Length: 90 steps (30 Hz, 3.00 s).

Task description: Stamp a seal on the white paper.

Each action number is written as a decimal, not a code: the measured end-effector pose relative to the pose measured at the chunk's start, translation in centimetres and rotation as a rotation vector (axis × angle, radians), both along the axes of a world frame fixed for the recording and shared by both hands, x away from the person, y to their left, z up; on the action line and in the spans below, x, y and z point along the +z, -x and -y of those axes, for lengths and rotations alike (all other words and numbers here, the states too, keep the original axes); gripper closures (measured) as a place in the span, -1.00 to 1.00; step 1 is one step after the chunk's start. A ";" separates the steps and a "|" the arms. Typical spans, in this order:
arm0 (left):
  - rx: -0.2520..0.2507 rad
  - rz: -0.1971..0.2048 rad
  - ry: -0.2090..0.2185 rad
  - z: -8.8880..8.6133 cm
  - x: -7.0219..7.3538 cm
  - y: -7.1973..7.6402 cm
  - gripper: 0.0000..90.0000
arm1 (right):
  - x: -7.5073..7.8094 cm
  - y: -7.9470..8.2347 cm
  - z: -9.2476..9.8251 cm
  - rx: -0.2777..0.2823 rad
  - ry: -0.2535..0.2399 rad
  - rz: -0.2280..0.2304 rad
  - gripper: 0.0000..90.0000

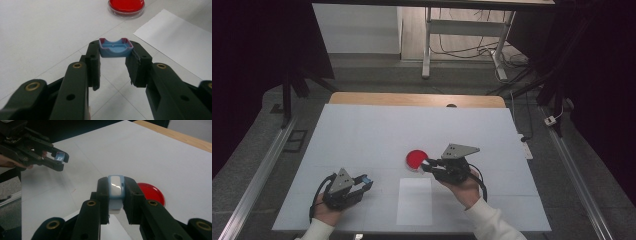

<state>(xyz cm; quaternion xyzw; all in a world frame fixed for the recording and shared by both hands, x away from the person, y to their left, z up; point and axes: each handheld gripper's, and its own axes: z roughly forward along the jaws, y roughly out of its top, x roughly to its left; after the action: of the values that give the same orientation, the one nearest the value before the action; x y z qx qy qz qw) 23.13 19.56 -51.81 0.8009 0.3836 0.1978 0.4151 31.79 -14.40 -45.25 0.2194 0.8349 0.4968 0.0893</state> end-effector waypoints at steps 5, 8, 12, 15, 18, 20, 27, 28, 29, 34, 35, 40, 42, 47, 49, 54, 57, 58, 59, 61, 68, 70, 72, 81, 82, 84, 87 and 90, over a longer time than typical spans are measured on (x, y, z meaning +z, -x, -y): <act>-0.001 0.001 -0.001 0.0 0.0 0.0 0.44 | 0.0 0.4 0.1 0.009 0.004 -0.001 0.67; -0.001 0.001 -0.001 0.0 0.0 0.0 0.44 | 0.0 0.7 0.1 0.015 0.004 -0.003 0.67; 0.000 0.002 0.000 0.0 0.0 0.0 0.44 | -0.1 1.1 0.0 0.027 0.005 -0.007 0.67; 0.000 0.001 0.000 0.0 0.0 0.0 0.44 | -0.2 1.3 -0.2 0.038 0.013 -0.009 0.67; 0.000 0.001 0.001 0.0 0.0 0.0 0.44 | -0.3 1.5 -0.4 0.048 0.020 -0.004 0.67; -0.001 0.001 0.000 0.0 0.0 0.0 0.44 | -0.4 1.6 -0.5 0.054 0.024 -0.007 0.67; -0.001 0.001 0.000 0.0 0.0 0.0 0.44 | -0.5 1.9 -0.7 0.067 0.013 -0.021 0.67; -0.001 0.002 0.000 0.0 0.0 0.0 0.44 | -0.5 1.9 -0.8 0.068 0.018 -0.023 0.67; -0.001 0.002 0.000 0.0 0.0 0.0 0.44 | -0.6 2.0 -0.8 0.072 0.021 -0.023 0.67; -0.004 0.000 -0.003 0.0 0.0 0.0 0.44 | -0.8 2.2 -1.1 0.085 0.029 -0.028 0.67; -0.004 0.000 -0.003 0.0 0.0 0.0 0.44 | -0.9 2.3 -1.2 0.088 0.033 -0.028 0.67; -0.002 0.001 -0.001 0.0 0.0 0.0 0.44 | -1.4 2.5 -1.6 0.104 0.047 -0.036 0.67; -0.003 0.001 -0.003 0.0 0.0 0.0 0.44 | -1.6 2.6 -1.8 0.108 0.048 -0.041 0.67; -0.003 -0.001 -0.003 0.0 -0.1 0.0 0.44 | -2.1 2.8 -2.1 0.121 0.067 -0.051 0.67; -0.003 -0.001 -0.003 0.0 -0.1 0.0 0.44 | -2.4 2.8 -2.2 0.123 0.076 -0.054 0.67; -0.002 -0.001 -0.002 0.0 -0.1 0.0 0.44 | -3.0 2.9 -2.5 0.126 0.103 -0.060 0.67; -0.002 -0.001 -0.002 0.0 -0.1 0.0 0.44 | -3.2 2.9 -2.6 0.120 0.127 -0.050 0.67; -0.001 -0.002 -0.002 0.0 -0.1 0.0 0.44 | -3.2 2.9 -2.6 0.118 0.132 -0.048 0.67; -0.001 -0.001 -0.002 0.0 -0.1 0.0 0.44 | -3.2 2.9 -2.6 0.116 0.133 -0.047 0.67; -0.001 -0.002 -0.003 0.0 -0.1 0.0 0.44 | -3.2 2.9 -2.5 0.110 0.139 -0.050 0.67; -0.001 -0.002 -0.003 0.0 -0.1 0.0 0.44 | -3.7 2.8 -2.4 0.107 0.165 -0.058 0.67; -0.001 -0.002 -0.003 0.0 -0.1 0.0 0.44 | -3.7 2.8 -2.4 0.107 0.176 -0.060 0.67; -0.001 -0.003 -0.002 0.0 -0.1 0.0 0.44 | -3.8 2.8 -2.4 0.106 0.181 -0.056 0.67; -0.001 -0.002 -0.002 0.0 -0.1 0.0 0.44 | -4.4 2.9 -2.7 0.109 0.215 -0.046 0.67; -0.001 -0.002 -0.003 0.0 -0.1 0.0 0.43 | -4.5 2.9 -2.8 0.112 0.211 -0.044 0.67; -0.002 -0.002 -0.003 0.0 -0.1 0.0 0.44 | -4.6 2.9 -2.8 0.112 0.220 -0.041 0.67; -0.002 -0.002 -0.003 0.0 -0.1 0.0 0.43 | -4.7 3.0 -2.9 0.113 0.228 -0.037 0.67; -0.002 -0.002 -0.002 0.0 -0.1 0.0 0.44 | -4.9 3.0 -2.9 0.113 0.233 -0.032 0.67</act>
<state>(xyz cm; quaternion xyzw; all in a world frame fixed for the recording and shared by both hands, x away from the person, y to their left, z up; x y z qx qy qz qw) 23.15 19.55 -51.90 0.8020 0.3829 0.1969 0.4139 28.80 -11.48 -50.11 0.1680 0.8993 0.3971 0.0728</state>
